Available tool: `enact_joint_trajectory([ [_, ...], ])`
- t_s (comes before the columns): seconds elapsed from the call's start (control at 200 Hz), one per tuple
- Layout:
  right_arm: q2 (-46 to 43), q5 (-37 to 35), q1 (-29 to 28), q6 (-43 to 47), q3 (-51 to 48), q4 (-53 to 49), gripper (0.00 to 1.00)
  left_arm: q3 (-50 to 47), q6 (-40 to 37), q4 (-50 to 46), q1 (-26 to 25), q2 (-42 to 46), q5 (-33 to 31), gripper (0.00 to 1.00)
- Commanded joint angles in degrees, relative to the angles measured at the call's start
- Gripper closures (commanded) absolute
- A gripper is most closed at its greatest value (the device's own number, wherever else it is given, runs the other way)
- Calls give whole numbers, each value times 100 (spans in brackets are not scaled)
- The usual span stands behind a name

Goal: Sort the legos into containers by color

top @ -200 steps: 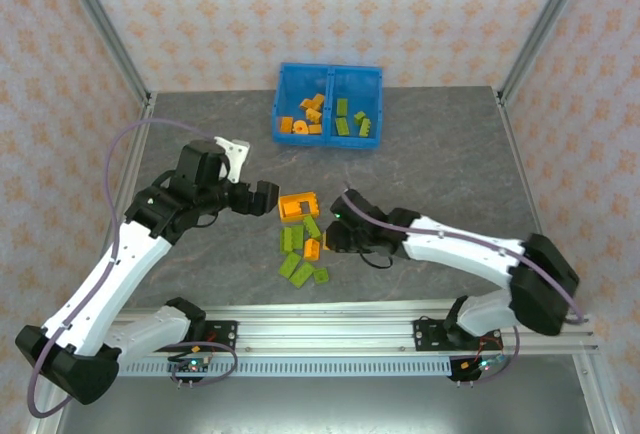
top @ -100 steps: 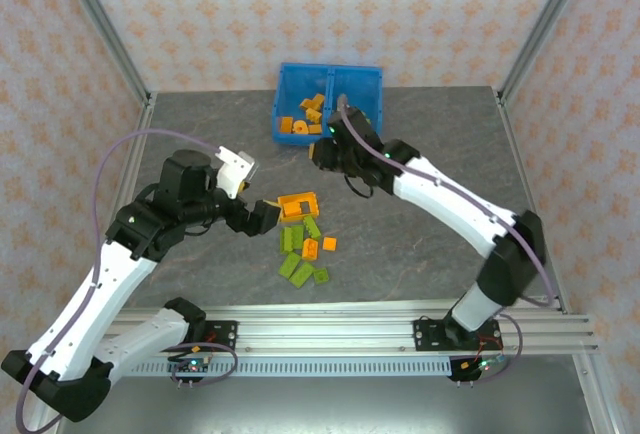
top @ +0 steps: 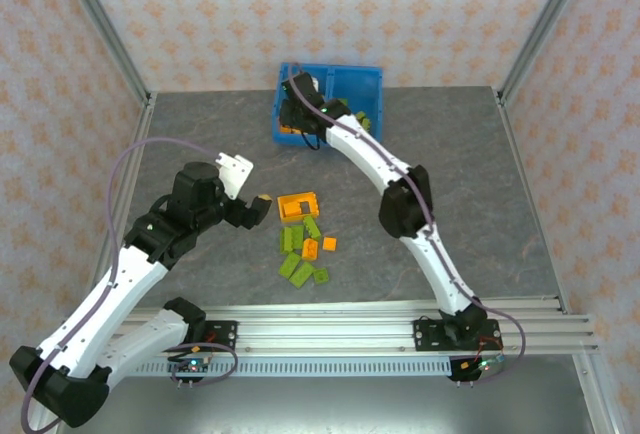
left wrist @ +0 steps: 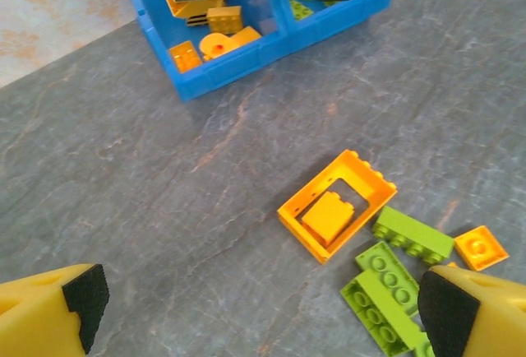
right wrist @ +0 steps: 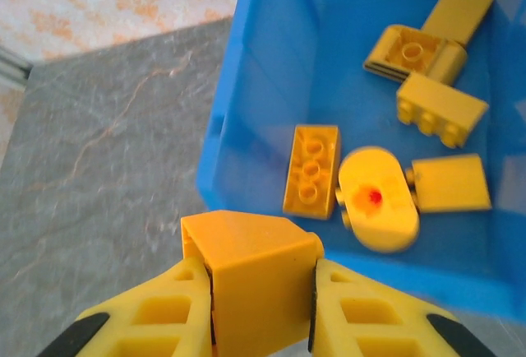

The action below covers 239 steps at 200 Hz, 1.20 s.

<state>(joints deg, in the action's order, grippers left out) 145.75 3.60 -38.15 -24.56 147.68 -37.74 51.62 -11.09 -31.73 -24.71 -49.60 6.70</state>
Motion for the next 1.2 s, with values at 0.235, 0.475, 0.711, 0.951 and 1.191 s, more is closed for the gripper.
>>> enact_joint_trajectory([
  [0.235,990,-38,174,-352,914,592,71,-46,-358,189,33,37,-170,1],
  [0.475,892,-221,212,-453,1227,620,37,-37,-385,199,28,27,-132,1],
  [0.711,-204,-76,212,-171,950,-37,37,-130,-372,280,30,140,22,0],
  [0.951,-3275,249,-17,347,-3466,158,35,-142,-373,358,33,214,679,0],
  [1.191,-5816,402,-475,194,-7119,1,33,-104,-727,263,45,-240,1936,0],
])
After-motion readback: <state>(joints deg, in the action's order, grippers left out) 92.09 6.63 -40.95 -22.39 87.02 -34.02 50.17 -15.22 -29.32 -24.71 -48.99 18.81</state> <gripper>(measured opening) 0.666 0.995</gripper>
